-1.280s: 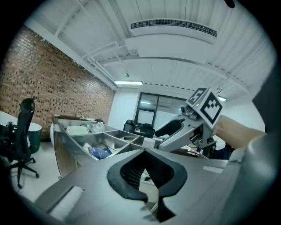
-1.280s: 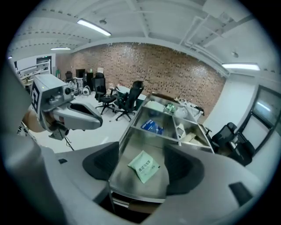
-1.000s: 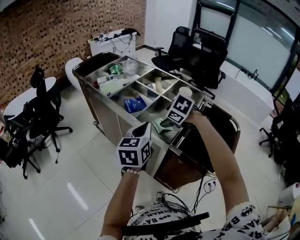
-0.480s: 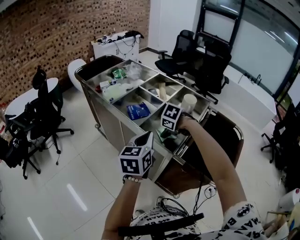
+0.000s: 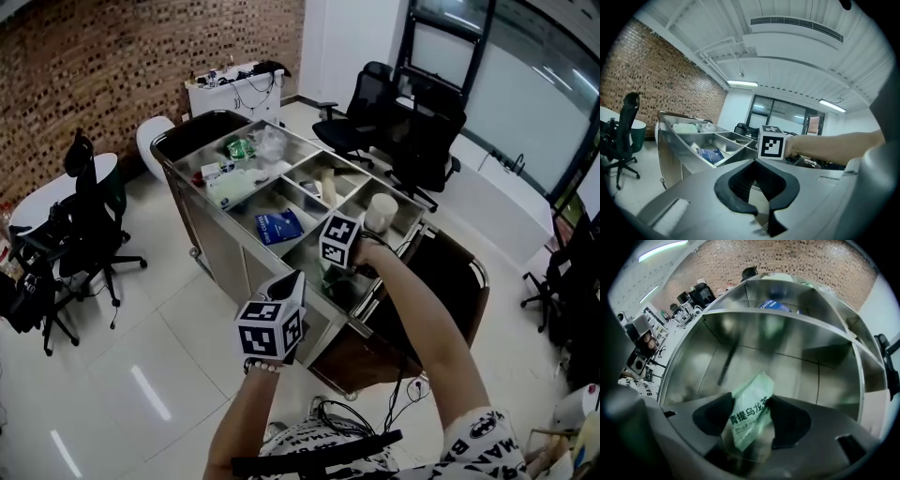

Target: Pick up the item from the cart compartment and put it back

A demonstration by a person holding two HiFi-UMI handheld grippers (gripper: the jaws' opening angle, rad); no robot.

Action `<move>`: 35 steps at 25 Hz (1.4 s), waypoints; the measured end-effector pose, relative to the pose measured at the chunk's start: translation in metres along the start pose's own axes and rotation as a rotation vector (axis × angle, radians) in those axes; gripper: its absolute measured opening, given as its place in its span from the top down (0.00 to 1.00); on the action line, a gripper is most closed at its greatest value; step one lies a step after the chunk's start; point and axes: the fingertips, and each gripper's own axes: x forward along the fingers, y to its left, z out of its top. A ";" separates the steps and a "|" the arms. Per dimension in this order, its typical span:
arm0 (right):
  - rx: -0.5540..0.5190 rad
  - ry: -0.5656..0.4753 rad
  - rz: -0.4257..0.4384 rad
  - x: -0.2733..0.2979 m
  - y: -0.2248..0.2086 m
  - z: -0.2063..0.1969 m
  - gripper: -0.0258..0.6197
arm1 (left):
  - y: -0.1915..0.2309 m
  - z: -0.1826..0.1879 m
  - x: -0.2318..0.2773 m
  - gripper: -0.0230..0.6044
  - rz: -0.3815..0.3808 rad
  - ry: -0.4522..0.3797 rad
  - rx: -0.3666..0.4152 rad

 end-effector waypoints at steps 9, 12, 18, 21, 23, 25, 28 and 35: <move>-0.007 -0.079 -0.025 -0.011 0.011 0.006 0.76 | 0.003 -0.007 -0.002 0.96 0.008 0.014 -0.002; 0.033 -0.215 -0.054 -0.037 0.012 0.012 0.79 | 0.004 -0.006 -0.004 0.96 0.014 0.018 0.014; 0.109 -0.520 -0.146 -0.109 0.019 0.018 0.84 | 0.002 0.004 -0.008 0.96 0.016 0.009 0.039; 0.129 -0.625 -0.193 -0.140 0.026 0.013 0.85 | -0.007 0.009 -0.010 0.96 0.001 0.003 0.053; 0.136 -0.699 -0.227 -0.164 0.032 0.010 0.85 | -0.013 0.012 -0.010 0.96 -0.009 -0.002 0.061; 0.133 -0.784 -0.261 -0.190 0.041 0.008 0.86 | -0.020 0.014 -0.012 0.96 -0.018 -0.004 0.068; 0.137 -0.913 -0.308 -0.229 0.056 0.002 0.86 | -0.029 0.016 -0.017 0.96 -0.032 -0.008 0.079; 0.133 -1.109 -0.432 -0.293 0.095 -0.021 0.86 | -0.045 0.031 -0.037 0.96 -0.040 -0.054 0.123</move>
